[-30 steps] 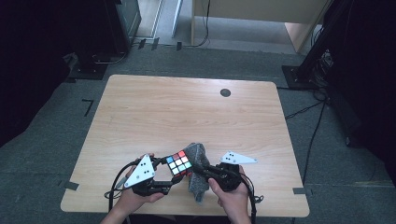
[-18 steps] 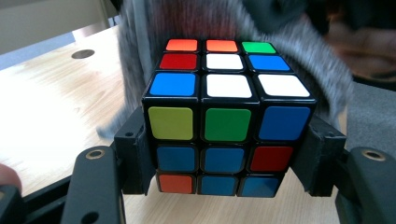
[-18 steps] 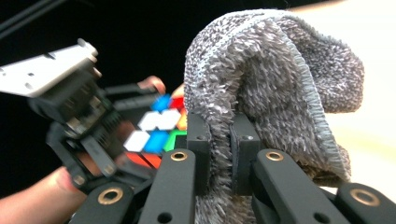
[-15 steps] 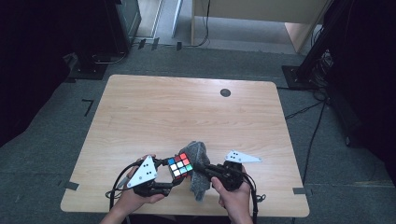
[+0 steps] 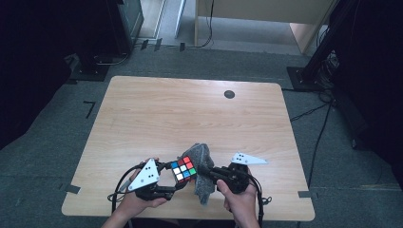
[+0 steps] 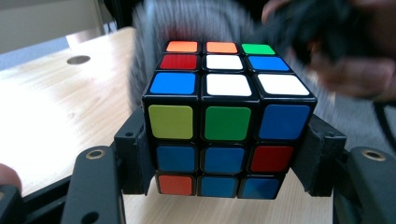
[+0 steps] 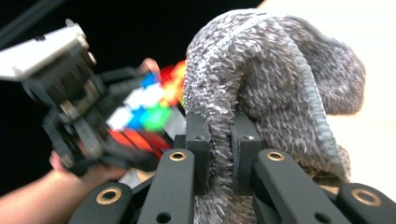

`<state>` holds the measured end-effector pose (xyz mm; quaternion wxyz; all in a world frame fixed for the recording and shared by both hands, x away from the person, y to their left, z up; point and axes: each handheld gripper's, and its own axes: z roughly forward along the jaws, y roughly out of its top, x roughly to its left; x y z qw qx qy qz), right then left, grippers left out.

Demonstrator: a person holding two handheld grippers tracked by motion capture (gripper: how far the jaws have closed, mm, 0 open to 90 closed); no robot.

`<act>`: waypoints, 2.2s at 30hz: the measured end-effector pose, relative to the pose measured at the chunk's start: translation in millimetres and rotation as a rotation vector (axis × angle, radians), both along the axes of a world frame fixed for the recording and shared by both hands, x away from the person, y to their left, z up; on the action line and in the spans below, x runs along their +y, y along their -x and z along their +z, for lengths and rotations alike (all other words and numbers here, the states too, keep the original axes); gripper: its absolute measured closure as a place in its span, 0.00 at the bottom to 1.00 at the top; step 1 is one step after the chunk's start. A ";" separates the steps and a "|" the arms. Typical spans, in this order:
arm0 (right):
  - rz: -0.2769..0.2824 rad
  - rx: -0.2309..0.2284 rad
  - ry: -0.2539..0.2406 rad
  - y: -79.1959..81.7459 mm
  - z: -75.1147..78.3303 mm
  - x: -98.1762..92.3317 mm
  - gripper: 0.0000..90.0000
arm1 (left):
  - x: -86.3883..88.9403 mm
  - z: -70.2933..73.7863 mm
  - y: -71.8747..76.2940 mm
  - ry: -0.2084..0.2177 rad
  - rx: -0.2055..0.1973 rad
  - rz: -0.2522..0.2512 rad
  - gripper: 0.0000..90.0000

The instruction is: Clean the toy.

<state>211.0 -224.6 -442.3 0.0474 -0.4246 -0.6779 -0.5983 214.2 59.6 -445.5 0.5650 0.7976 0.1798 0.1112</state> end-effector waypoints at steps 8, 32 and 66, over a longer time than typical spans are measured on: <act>0.005 -0.033 -0.057 2.5 10.2 -7.1 0.90 | -8.3 -5.9 1.9 -0.055 -0.001 -0.036 0.38; 0.106 -0.294 0.189 32.2 -17.0 72.2 0.91 | 19.4 8.3 -11.7 0.198 0.104 0.134 0.38; -0.055 -0.410 0.273 37.8 -17.8 79.6 0.89 | 18.6 11.8 -11.1 0.219 0.119 0.143 0.38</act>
